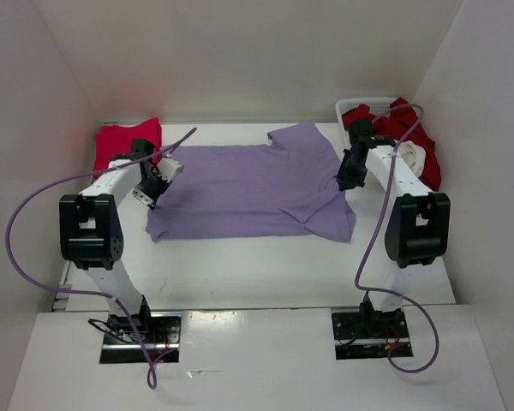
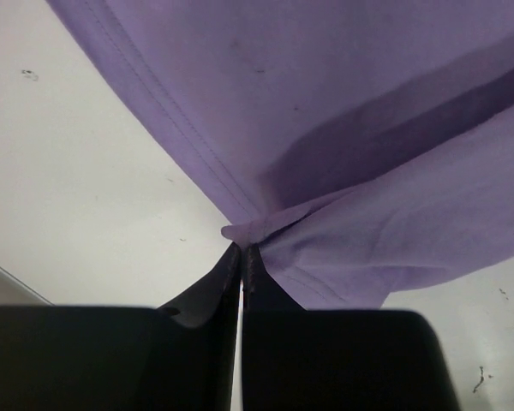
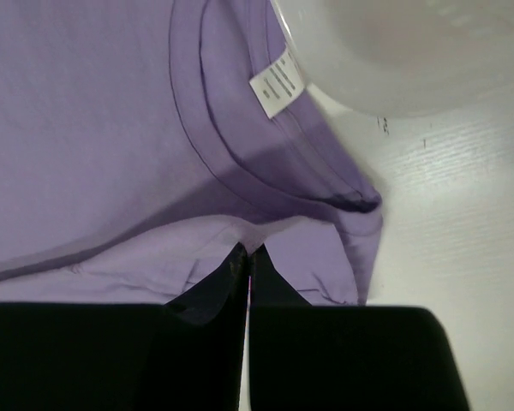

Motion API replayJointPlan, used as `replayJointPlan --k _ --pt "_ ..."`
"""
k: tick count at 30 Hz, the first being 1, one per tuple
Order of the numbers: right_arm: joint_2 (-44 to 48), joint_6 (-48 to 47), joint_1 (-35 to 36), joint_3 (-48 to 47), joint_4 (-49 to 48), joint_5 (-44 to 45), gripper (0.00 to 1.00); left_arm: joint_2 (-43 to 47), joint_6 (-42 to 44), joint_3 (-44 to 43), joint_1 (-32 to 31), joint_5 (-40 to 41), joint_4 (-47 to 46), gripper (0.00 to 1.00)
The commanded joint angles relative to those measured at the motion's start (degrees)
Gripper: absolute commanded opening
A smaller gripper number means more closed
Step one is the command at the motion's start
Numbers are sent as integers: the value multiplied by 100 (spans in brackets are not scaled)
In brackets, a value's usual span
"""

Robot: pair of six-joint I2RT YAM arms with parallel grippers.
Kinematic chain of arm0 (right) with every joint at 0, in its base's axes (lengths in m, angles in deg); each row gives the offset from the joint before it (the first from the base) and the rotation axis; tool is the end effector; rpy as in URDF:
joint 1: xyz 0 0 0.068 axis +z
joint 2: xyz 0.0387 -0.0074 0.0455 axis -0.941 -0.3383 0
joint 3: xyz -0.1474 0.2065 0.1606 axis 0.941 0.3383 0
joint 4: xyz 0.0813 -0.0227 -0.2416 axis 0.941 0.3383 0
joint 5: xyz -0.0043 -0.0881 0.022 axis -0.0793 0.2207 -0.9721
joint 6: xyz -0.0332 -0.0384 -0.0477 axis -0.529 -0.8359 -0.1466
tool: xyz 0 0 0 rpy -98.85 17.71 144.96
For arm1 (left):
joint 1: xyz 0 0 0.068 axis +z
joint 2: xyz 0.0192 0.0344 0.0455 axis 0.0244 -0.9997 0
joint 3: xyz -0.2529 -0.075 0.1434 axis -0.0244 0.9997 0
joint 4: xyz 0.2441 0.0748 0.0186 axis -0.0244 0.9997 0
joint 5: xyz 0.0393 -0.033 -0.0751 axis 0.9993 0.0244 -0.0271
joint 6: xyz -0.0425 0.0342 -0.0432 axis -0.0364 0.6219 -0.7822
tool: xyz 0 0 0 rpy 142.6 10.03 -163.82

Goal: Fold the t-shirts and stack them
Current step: Fold the flattened tshirt in 1/3 of the way

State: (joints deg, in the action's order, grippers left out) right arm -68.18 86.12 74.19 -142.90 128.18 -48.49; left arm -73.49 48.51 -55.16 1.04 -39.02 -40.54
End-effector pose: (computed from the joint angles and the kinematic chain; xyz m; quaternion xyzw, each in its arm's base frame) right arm 0.3746 0.0232 0.2631 0.1811 0.9628 0.0259 0.1989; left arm 0.3702 0.0152 0.2165 0.2333 0.9557 0.0455 0.1735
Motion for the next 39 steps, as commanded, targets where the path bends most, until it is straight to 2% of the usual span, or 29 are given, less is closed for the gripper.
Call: replayJointPlan --k 1,13,25,37,38,39 --pt "-166 -174 -36 -326 -215 174 0 -128 -78 -203 -59 349 -170 0" --pt "-694 -228 -36 -897 -162 350 0 -515 -78 -906 -358 711 -346 4" --pt "-1370 -517 78 -2083 58 350 0 -638 -130 -713 -358 930 -452 4" --pt "-2065 -693 244 -2664 163 350 0 -796 -183 -660 -358 983 -452 5" --pt "-2135 -693 245 -2664 163 350 2 -848 -183 -660 -358 983 -452 8" --pt "-2197 -693 245 -2717 163 350 25 -849 -183 -660 -358 983 -452 15"
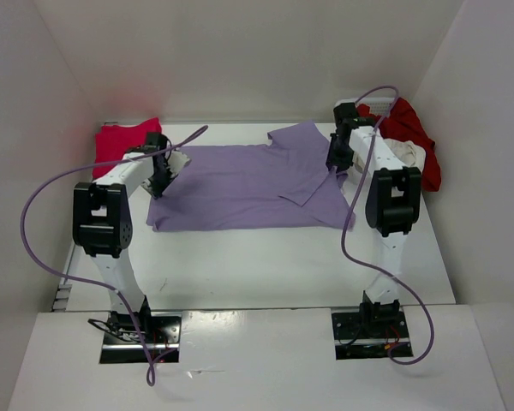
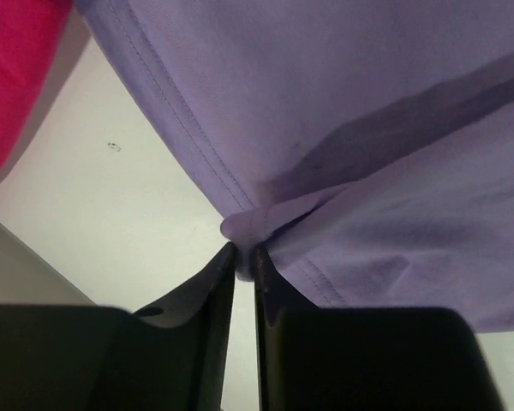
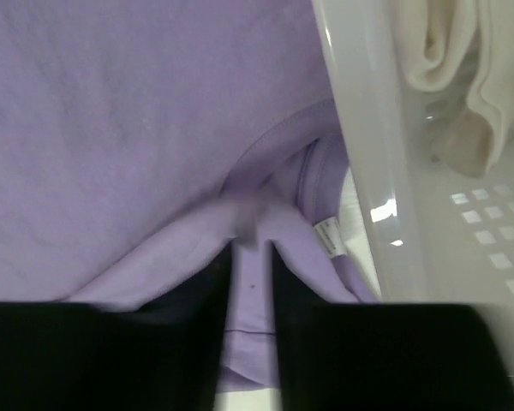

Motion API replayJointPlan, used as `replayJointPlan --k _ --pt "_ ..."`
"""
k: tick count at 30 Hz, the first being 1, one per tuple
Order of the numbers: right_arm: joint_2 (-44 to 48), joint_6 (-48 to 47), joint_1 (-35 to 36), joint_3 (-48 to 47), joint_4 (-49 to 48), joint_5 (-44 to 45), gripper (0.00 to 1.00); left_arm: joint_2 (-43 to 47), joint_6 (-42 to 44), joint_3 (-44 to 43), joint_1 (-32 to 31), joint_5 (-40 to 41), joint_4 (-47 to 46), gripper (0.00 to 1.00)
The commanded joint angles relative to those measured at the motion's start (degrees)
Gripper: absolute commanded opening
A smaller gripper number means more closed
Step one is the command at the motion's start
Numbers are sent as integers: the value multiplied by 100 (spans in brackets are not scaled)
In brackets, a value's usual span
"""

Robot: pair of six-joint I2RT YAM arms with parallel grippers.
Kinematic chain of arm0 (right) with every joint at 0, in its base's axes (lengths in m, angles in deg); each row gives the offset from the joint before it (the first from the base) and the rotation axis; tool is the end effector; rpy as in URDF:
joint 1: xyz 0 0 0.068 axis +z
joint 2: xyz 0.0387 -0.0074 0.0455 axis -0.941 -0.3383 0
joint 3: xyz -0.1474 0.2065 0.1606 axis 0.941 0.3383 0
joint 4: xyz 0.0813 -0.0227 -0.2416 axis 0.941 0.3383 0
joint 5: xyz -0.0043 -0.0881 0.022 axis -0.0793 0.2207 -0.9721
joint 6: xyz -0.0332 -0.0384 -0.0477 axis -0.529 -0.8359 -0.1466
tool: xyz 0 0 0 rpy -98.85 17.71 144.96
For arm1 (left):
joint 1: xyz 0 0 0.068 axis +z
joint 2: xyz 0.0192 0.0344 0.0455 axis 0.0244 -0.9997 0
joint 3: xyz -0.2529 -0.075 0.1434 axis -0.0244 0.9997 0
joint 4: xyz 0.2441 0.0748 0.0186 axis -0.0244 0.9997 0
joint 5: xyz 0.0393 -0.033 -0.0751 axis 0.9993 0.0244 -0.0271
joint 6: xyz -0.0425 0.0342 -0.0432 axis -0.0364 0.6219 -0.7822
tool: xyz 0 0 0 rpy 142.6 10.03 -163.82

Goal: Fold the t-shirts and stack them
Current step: Fold the flattened tshirt in 1/3 of the way

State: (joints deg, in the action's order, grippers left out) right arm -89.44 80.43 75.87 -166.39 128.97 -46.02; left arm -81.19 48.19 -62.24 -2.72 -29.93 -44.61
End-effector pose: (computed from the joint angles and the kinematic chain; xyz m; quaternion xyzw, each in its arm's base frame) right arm 0.4767 0.0419 0.2335 0.1233 0.9686 0.0010 0.2160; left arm 0.4145 -0.0012 0.2062 0.2438 0.9444 0.1215 0.1842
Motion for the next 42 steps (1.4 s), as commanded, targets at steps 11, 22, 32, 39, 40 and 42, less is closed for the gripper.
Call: replayJointPlan --k 11,22,32,39,40,42 --pt "1658 198 498 971 85 655 72 -133 -369 -813 710 543 182 45" --pt "3366 1220 -293 4720 -863 -599 80 879 -695 900 370 -1666 720 56" --pt "2830 1220 -1004 4950 -1593 -987 82 527 -1187 979 616 -1482 166 58" --pt "2470 1114 -1136 5003 -1700 -1118 68 150 -1135 1111 616 -1675 113 58" --pt "2470 1114 -1136 5003 -1769 -1119 64 71 -1135 1111 616 -1736 113 56" --pt "2408 1114 -1136 5064 -1770 -1180 47 -8 -1082 1111 616 -1842 165 40"
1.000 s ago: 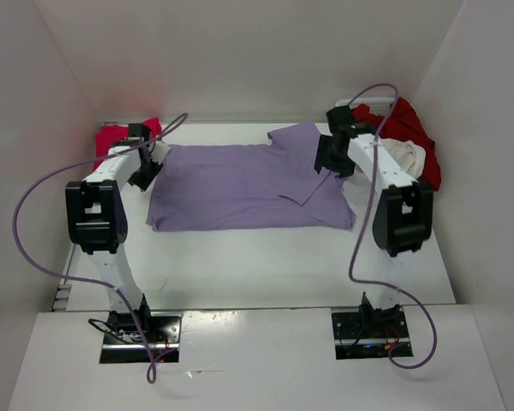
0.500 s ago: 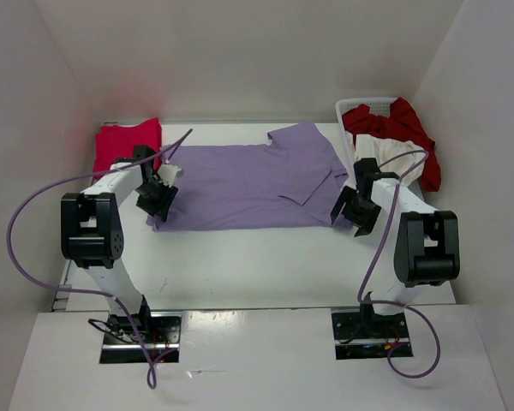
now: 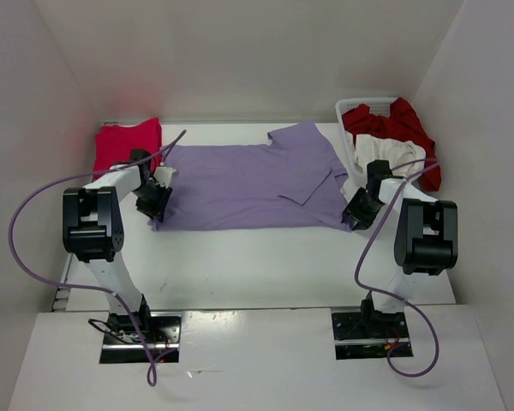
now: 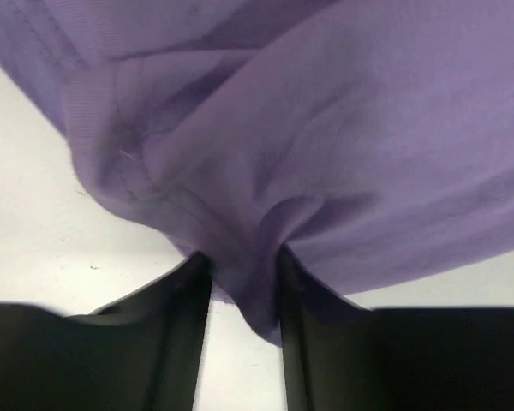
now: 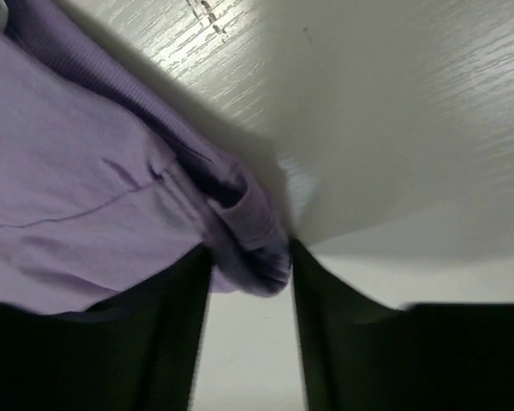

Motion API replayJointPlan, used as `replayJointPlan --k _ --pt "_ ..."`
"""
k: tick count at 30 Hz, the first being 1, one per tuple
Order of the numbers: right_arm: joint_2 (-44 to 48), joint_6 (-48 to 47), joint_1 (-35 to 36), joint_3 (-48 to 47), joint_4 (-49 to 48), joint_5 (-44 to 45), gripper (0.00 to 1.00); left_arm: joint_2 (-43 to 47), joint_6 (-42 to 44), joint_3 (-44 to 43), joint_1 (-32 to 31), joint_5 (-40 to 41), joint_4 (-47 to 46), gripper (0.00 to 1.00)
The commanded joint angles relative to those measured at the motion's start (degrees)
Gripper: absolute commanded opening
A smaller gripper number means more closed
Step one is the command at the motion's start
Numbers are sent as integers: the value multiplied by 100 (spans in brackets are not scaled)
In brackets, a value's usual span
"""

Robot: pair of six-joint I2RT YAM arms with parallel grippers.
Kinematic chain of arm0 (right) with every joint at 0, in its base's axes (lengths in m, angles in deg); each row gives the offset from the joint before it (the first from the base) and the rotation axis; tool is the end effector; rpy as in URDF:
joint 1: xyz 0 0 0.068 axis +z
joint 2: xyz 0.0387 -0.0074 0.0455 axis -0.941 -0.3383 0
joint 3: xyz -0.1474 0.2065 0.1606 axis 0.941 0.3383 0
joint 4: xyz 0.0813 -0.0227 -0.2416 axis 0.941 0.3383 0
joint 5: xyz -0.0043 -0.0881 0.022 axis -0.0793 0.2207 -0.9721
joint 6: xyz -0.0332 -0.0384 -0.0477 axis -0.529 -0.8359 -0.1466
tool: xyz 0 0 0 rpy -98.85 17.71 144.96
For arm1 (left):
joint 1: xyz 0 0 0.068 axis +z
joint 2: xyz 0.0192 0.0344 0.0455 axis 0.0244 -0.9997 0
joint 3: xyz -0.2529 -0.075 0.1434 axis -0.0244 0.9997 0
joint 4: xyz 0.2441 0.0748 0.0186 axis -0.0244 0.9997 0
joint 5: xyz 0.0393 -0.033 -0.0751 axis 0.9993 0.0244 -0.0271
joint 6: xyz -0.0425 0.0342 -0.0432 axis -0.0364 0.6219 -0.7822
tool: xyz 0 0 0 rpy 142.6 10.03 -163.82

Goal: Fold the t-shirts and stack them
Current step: Fold the flattened tshirt in 1/3 of the way

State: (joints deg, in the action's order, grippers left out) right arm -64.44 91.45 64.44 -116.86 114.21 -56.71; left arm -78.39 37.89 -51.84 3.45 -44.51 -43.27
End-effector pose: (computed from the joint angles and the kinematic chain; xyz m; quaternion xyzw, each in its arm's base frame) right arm 0.3127 -0.0263 0.1683 0.2989 0.9446 0.0724 0.1147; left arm 0.3708 0.0255 0.1728 0.1302 0.9813 -0.0234 0.1397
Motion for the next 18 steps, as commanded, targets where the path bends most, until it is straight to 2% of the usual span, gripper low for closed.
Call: replayJointPlan --k 1,3,4,5,6,10,14,16,18 --pt "-92 -40 7 111 -295 -190 42 -289 -52 71 -1 -437 32 33" --pt "-92 -40 7 163 -295 -243 31 -342 8 71 -1 -437 32 20" --pt "-32 -40 7 164 -295 -243 17 -342 9 71 -1 -437 85 9" --pt "-31 -92 -45 164 -295 -313 9 -342 61 71 -1 -507 85 2" --pt "21 -93 -46 164 -138 -314 0 -342 123 71 -1 -507 207 0" --pt "635 -146 -187 86 574 -437 0 123 473 176 52 -315 602 0" --pt "1471 -146 -239 -126 1628 -367 0 1140 922 553 52 685 981 0" --pt "1726 -207 -239 4 2181 -296 0 1467 1080 869 52 854 1200 0" --pt "1901 -111 -161 85 2281 -383 0 1600 1151 1054 52 855 1568 0"
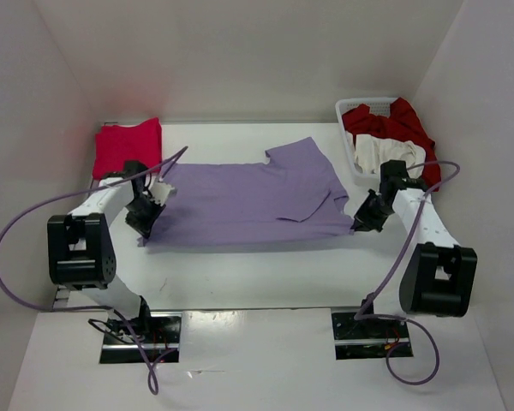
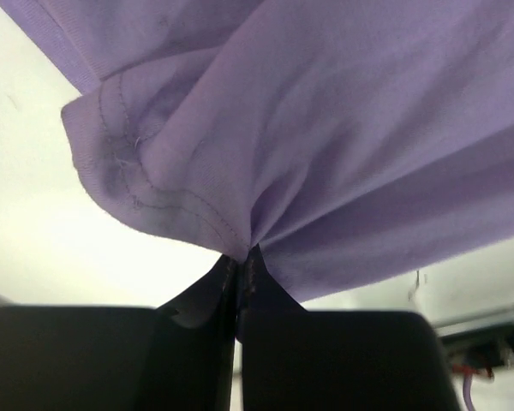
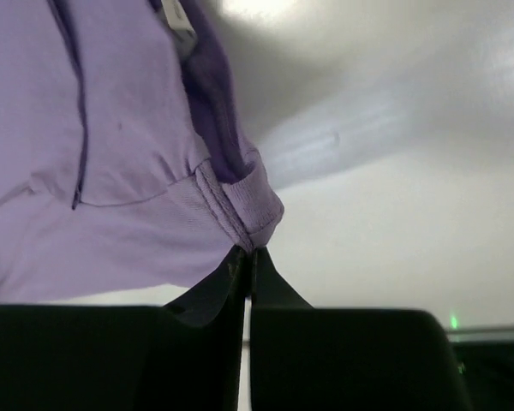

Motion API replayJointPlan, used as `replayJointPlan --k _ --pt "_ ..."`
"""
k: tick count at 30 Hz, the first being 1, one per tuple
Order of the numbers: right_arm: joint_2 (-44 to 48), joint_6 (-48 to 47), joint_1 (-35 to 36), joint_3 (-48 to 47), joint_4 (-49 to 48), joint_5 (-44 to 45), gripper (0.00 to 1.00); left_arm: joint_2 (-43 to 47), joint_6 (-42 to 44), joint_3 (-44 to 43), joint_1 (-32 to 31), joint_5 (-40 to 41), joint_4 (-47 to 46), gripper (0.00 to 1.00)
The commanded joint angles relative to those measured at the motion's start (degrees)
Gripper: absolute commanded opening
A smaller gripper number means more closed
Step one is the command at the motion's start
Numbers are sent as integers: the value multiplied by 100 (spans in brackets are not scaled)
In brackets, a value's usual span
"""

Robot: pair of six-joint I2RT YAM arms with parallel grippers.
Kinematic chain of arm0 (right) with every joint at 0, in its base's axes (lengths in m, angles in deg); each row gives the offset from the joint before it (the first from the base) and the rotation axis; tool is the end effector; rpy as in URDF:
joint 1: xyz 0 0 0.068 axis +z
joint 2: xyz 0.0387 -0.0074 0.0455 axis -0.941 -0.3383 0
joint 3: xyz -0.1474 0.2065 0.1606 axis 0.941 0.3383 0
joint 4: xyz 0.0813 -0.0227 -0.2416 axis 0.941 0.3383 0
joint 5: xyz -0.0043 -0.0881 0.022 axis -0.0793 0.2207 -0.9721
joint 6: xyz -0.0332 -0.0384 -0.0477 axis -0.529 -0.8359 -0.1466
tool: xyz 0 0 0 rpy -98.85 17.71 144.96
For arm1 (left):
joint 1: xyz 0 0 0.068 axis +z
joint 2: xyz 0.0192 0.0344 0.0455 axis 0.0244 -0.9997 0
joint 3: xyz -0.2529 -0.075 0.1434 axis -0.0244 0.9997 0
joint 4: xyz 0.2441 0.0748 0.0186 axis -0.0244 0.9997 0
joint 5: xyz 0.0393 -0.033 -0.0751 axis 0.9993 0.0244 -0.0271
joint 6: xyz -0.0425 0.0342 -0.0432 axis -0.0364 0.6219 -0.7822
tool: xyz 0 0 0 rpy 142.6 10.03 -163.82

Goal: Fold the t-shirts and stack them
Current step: Fold the flattened tshirt in 1/3 of the way

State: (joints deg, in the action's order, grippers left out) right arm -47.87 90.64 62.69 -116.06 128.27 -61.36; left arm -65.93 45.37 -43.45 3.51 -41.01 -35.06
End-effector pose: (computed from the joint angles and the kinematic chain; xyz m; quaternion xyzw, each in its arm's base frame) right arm 0.2534 -0.0235 0.2334 0.2990 0.9397 0.1118 0.1229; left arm 0.3055 0.0237 0.1995 0.1897 0.9769 0.0052 0.0983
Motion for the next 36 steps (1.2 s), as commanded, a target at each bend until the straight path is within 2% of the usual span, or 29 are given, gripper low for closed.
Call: replayJointPlan --k 1,5,7,11,13,16,17,19,20,21,25,28,31,32,34,35,36 --pt "342 23 110 4 1093 81 0 416 404 303 45 505 862 0" --pt "535 199 673 127 1587 310 0 873 597 778 45 803 1179 0" --pt "667 496 1051 -170 1902 739 0 987 597 902 45 918 1319 0" --pt "668 682 1377 -224 2456 1144 0 1093 597 981 -7 1103 1451 8" --pt "729 744 1465 -286 2527 1145 3 1093 597 919 -59 1103 1531 13" --pt "905 744 1465 -286 2528 1084 14 1093 545 866 -112 1294 1584 17" --pt "957 744 1465 -286 2528 1083 35 1093 545 866 -113 1427 1584 20" --pt "958 692 1465 -286 2528 1083 66 1041 493 936 -113 1856 1662 28" --pt "958 691 1465 -286 2528 1031 91 1040 492 937 -113 1972 1663 33" --pt "958 691 1465 -286 2528 1031 100 1040 492 1041 -113 2130 1811 38" --pt "1080 918 1517 -347 2528 978 100 1172 492 1147 -113 2490 2066 55" --pt "1081 1156 1771 -610 2528 1126 100 1234 492 938 -113 2929 2137 57" --pt "923 1385 2246 -857 2177 1084 100 1015 545 -325 -269 3247 2068 59" --pt "923 1533 2369 -796 2002 988 100 936 545 -1199 -445 3247 2015 59" --pt "923 1640 2422 -377 1309 768 100 664 597 -1986 -954 3055 1936 59" --pt "923 1710 2423 -183 1054 567 100 593 650 -2277 -1574 2871 1744 59" --pt "923 1711 2423 37 538 495 89 531 650 -2628 -1920 2756 1646 59"
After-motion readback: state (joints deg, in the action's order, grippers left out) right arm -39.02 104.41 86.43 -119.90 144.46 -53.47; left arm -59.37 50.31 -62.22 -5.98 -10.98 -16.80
